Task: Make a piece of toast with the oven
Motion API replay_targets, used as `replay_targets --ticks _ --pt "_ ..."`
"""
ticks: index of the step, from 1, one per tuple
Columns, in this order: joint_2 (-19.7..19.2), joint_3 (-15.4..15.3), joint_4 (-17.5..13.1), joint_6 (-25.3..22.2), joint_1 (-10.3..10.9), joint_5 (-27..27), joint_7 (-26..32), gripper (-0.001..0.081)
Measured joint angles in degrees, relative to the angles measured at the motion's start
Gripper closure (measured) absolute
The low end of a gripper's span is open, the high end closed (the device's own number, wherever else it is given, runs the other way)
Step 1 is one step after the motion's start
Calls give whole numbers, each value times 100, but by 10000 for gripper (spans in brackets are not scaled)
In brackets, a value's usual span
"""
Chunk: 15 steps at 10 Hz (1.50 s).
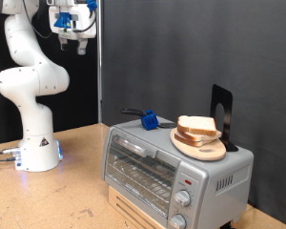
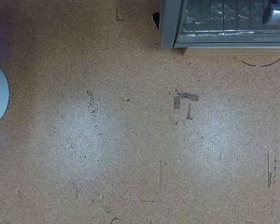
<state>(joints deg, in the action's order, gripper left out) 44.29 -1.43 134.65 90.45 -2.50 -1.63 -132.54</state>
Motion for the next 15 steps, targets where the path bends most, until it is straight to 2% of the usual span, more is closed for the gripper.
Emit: replay_targets --ticks 2,4,5,6,7,9,11,12,13,14,15 --pt "44 280 6 -2 184 -77 1336 1" --pt "75 833 129 312 328 -64 2962 1" --pt "57 1037 212 486 533 -63 3502 1" --pt "59 1005 211 461 491 -63 3253 1" --pt "74 1047 201 344 560 -185 3675 1" --pt "133 1380 216 307 858 -308 5004 1" --pt "-19 1728 337 778 1163 -271 6447 1" --pt "-194 1838 322 967 1330 -250 6989 1" --pt "-184 1820 324 943 1289 -260 6747 1" --pt "-156 1848 324 940 1315 -384 6933 1" --pt "-117 1944 333 1041 1402 -574 7373 1"
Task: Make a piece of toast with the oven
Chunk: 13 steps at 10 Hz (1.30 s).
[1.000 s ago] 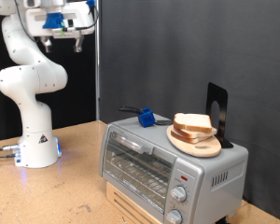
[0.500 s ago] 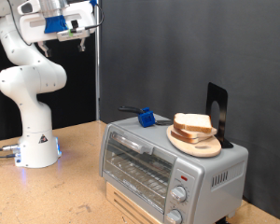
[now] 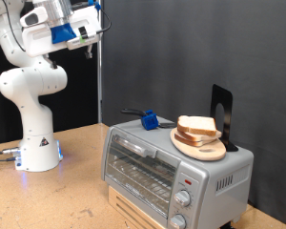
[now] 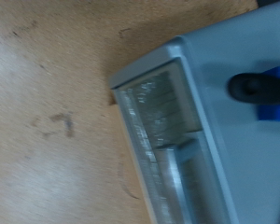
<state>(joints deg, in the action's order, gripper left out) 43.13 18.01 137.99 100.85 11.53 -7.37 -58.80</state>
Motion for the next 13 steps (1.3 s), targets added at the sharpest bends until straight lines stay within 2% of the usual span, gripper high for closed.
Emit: replay_targets --ticks 2,8,10,13 --pt "18 139 48 298 136 -214 585 1" --pt "-389 130 135 1156 151 -321 605 1" --pt "-529 98 323 1584 177 -321 659 1" --pt "-656 78 569 1986 281 -346 734 1"
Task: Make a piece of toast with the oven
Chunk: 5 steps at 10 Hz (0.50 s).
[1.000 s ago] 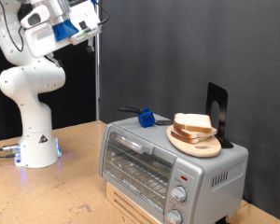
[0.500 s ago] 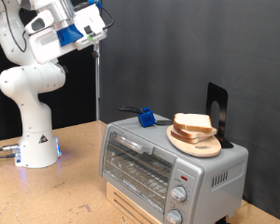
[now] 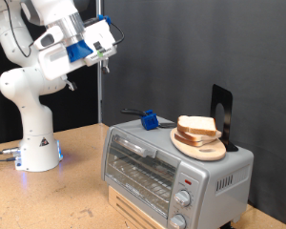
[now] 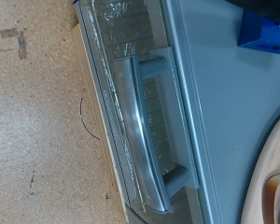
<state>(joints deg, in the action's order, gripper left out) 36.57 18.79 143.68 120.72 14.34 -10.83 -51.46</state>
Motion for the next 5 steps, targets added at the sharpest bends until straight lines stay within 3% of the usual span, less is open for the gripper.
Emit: replay_targets --ticks 5 --pt "-264 -121 372 704 86 0 -32 1"
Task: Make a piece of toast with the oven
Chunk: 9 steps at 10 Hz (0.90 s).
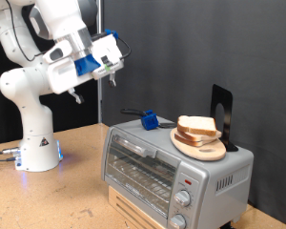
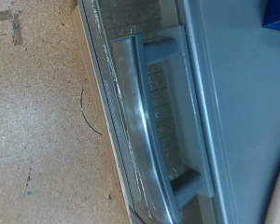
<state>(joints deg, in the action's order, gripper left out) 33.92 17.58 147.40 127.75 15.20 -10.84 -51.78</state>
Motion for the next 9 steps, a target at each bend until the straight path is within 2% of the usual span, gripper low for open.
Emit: replay_targets --ticks 2,4,6,9 --pt "-67 -17 7 26 0 -1 -6 1" --pt "-46 62 94 176 39 -308 217 1" --pt "-182 13 396 734 35 -301 183 1" --pt "-733 -84 640 1571 39 -319 158 1"
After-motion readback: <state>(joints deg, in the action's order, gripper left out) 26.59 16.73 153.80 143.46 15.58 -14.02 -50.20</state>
